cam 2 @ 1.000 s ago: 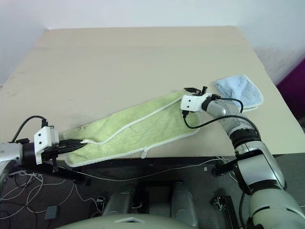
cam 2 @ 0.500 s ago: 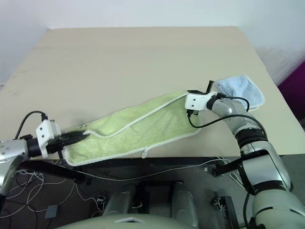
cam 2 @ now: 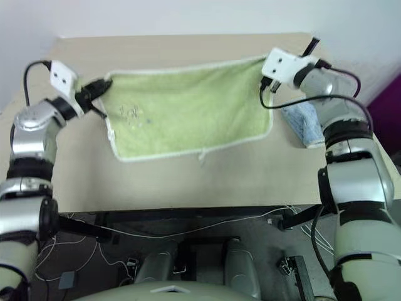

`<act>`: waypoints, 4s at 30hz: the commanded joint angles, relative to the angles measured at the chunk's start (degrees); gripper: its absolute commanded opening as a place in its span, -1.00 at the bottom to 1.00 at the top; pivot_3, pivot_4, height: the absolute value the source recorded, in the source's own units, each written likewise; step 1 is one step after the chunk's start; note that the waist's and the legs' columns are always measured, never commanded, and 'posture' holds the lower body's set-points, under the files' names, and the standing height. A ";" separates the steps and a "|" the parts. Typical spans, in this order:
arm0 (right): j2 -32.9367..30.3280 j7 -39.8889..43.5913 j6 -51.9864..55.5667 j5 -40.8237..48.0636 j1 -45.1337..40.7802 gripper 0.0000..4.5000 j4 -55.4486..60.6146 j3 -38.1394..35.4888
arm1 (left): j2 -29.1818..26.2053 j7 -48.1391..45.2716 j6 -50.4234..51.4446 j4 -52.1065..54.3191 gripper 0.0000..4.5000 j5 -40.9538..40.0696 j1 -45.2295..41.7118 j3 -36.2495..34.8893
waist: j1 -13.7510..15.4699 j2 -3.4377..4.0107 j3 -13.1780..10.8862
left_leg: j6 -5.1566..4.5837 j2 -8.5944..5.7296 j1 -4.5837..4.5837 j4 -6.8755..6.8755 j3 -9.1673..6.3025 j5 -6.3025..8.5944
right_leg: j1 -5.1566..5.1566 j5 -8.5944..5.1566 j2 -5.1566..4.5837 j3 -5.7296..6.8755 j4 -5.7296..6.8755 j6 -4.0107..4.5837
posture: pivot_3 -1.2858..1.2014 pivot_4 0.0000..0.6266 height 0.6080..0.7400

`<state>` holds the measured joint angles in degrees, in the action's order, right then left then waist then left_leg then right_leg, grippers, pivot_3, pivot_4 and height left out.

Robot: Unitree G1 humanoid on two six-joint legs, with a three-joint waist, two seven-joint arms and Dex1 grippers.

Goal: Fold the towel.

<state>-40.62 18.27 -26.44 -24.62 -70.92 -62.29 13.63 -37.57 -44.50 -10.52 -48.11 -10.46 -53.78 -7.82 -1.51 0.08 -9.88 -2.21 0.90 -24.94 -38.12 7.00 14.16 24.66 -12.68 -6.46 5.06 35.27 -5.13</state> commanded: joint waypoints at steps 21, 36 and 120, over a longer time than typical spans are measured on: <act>-21.60 47.24 29.02 39.93 48.79 -0.97 57.78 -20.76 | -17.85 -25.77 34.60 54.38 -1.00 -30.58 50.72 -17.58 | -0.19 0.05 -0.10 | -0.22 0.01 0.36 -0.05 -0.35 0.38 | -0.21 -0.14 -0.34 -0.11 0.07 0.17 | 0.03 -0.52 1.00; -12.40 41.11 23.57 26.38 33.47 -0.97 43.83 -10.39 | -13.00 -15.28 27.26 45.29 -1.00 -16.91 44.75 -10.98 | 0.64 0.06 -0.11 | -0.10 -0.03 0.34 -0.04 -0.31 0.36 | -0.13 -0.12 -0.35 -0.12 -0.02 0.27 | 0.03 -0.52 1.00; 27.53 -20.14 84.97 77.50 33.12 0.09 39.78 -53.86 | -3.67 -17.54 24.48 58.77 1.00 -15.75 47.32 2.35 | 0.12 -0.09 0.06 | -0.45 0.06 0.45 0.19 -0.12 0.34 | -0.17 0.09 -0.06 -0.26 -0.04 0.21 | 0.03 -0.52 1.00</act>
<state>-13.41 -1.35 58.63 52.93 -37.35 -21.78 -40.94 -41.32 -62.14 15.15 9.14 -26.32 -6.55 -5.24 -1.39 -0.01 -9.83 -2.65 0.96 -24.49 -37.92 6.88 14.50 24.50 -12.59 -6.52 4.80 35.24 -4.92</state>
